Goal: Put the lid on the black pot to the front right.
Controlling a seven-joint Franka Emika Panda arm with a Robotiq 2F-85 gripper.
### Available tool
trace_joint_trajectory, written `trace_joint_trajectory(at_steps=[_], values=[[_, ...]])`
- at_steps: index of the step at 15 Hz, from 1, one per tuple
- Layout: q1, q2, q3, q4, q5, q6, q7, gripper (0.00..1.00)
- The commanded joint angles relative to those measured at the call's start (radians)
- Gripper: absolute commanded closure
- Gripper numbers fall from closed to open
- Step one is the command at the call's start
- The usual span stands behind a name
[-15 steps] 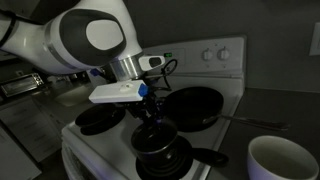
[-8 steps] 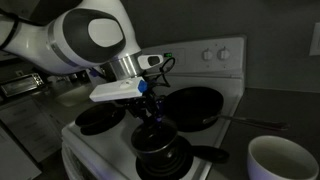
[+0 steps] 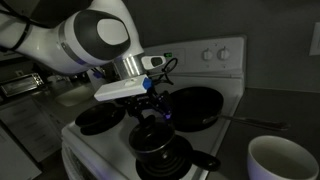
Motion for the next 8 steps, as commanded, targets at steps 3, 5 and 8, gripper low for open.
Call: trace_joint_trajectory(at_steps=[3, 5, 8], values=[[-0.006, 0.013, 0.017, 0.054, -0.043, -0.082, 0.007, 0.0], [0.001, -0.003, 0.013, 0.064, -0.023, -0.081, -0.013, 0.0], [0.015, -0.038, 0.01, 0.078, -0.002, -0.053, -0.054, 0.0]])
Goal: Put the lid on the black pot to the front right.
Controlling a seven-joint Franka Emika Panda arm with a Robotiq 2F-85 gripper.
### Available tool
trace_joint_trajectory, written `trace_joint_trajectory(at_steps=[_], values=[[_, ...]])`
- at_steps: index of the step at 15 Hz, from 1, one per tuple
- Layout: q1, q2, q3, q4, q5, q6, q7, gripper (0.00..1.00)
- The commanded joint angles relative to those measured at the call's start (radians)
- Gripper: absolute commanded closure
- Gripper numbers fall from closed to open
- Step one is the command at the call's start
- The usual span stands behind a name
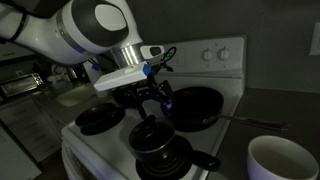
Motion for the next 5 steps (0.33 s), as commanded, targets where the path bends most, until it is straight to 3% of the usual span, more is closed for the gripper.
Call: trace_joint_trajectory(at_steps=[1, 5], values=[[0.021, -0.054, 0.009, 0.026, 0.034, -0.001, -0.057, 0.0], [0.058, -0.122, 0.049, 0.074, 0.052, -0.082, -0.039, 0.0]])
